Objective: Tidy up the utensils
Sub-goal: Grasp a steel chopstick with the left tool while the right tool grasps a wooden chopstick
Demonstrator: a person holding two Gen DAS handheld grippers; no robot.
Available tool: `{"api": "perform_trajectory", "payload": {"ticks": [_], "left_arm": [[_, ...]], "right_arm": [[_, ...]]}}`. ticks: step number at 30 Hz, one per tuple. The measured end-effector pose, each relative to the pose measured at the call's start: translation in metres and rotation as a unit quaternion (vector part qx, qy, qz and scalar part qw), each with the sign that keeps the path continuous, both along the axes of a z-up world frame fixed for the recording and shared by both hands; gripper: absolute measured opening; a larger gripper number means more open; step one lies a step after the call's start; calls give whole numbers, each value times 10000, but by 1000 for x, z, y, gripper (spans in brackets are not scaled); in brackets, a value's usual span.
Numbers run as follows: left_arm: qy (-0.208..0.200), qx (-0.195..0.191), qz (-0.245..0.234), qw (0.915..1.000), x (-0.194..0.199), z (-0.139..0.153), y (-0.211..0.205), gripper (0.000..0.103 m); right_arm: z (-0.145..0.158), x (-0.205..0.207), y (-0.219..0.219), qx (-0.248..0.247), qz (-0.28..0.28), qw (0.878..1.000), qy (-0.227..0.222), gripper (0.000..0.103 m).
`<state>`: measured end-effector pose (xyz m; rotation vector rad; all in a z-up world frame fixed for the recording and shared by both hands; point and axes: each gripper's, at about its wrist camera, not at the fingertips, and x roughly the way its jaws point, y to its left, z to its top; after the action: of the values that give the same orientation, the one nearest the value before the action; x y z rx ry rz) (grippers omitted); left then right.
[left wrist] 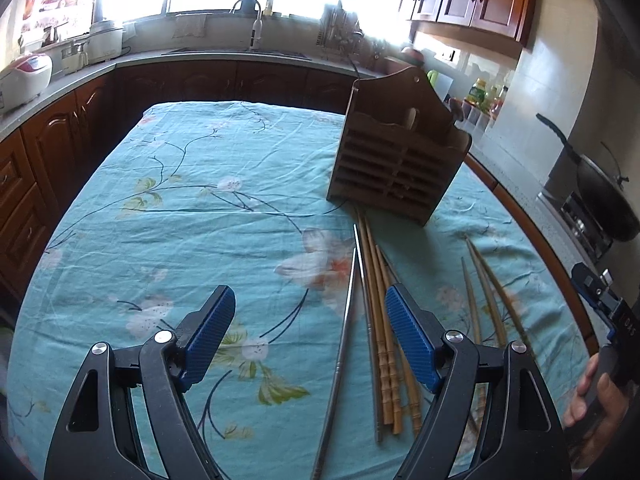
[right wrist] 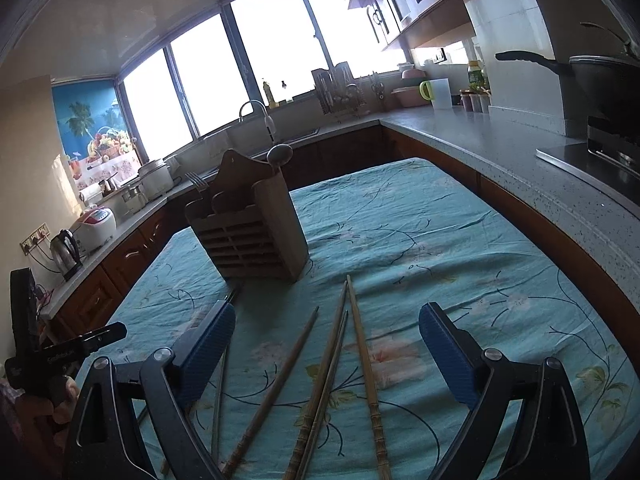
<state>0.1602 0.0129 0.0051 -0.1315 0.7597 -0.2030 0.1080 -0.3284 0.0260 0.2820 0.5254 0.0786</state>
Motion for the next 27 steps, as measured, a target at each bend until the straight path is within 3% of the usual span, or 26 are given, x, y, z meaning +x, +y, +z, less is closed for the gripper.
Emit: {"api": "perform_trajectory", "payload": {"ticks": [13,17,24,27], "left_arm": [[361,515,-257,9977,14,-15,-18,79],[518,661,-317,9960,22,-21,-22,78],[878,974,-588,9896,44,-35,-36,57],[975,1084,-681,9870,54,-39,-43,55]], "right_arm": [[-9,11,-5,-168,34,9993,318,92],[-14,25,-6,-187,102,9982,554,73],[-32,58,-4,-412,268,9927,1102,41],[-40,72,-5,-442,337,9897,1318,36]]}}
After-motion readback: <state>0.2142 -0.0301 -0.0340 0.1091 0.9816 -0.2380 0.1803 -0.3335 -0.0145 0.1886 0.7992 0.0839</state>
